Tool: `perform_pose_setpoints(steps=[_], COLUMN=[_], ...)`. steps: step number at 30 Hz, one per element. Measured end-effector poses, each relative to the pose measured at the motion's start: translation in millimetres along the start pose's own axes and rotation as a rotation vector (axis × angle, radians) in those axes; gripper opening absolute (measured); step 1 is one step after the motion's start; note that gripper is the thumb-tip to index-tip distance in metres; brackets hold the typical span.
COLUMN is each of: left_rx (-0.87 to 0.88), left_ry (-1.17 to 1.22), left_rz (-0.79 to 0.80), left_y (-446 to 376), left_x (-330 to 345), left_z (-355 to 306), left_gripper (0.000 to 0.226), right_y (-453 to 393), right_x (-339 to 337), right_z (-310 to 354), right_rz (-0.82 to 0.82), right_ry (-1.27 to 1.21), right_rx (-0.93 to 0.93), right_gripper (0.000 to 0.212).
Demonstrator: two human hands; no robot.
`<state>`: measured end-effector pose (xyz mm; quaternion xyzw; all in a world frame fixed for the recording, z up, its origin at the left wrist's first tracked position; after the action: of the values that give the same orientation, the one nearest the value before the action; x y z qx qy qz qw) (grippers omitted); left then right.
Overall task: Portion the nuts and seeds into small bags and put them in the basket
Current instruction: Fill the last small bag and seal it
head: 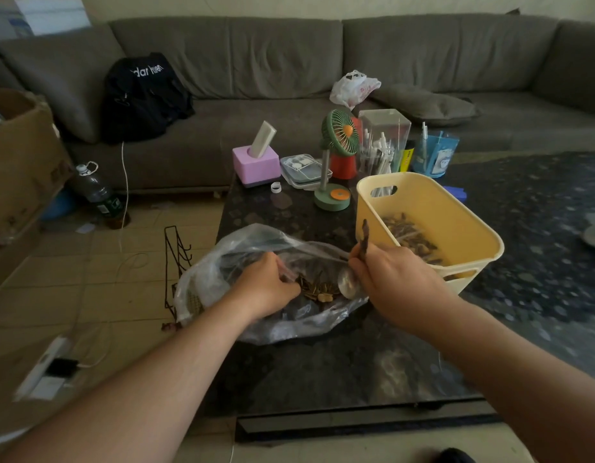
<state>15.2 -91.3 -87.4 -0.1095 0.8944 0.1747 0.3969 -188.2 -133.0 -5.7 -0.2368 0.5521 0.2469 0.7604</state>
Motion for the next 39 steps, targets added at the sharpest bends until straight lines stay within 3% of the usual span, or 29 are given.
perform_pose_setpoints(steps=[4,10,13,17,21,27,33,39], left_rx=[-0.008,-0.007,0.043,0.176,0.230,0.148,0.205,0.255], left_ry=[-0.064,-0.052,-0.160,-0.076,-0.060,-0.162,-0.147,-0.199], left_rz=[-0.025,-0.054,-0.080,-0.087,-0.022,0.067,0.002,-0.083], left_y=[1,3,-1,3,6,4,5,12], left_x=[0,0,0,0,10,30,34,35], left_z=[-7,-13,-15,-28,-38,-19,-16,-23], left_gripper=[0.022,0.042,0.052,0.031,0.035,0.062,0.084,0.090], right_y=[0,-4,-5,-6,-7,-6,-4,-1], right_x=[3,3,3,8,6,-9,-10,-2], right_z=[0,1,7,5,1,-4,-5,14], right_rz=[0.024,-0.001,-0.031,-0.013,0.004,-0.029,-0.015,0.099], right_ry=[0.059,0.050,0.039,0.039,0.005,-0.133,-0.229,-0.178], right_rx=[0.032,0.026,-0.001,0.006,0.019,0.041,0.037,-0.170], right_gripper=[0.024,0.020,0.019,0.021,0.022,0.025,0.023,0.013])
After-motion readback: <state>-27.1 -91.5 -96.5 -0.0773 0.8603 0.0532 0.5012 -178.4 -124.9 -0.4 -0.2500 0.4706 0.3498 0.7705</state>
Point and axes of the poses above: each hand's wrist, its own y-axis away from the middle knuckle, its own x-axis out of the palm, z = x × y, the point moved 8 cm from there along -y, towards the middle knuckle, and after that the axes turned 3 degrees about x, right-handed, at the moved point
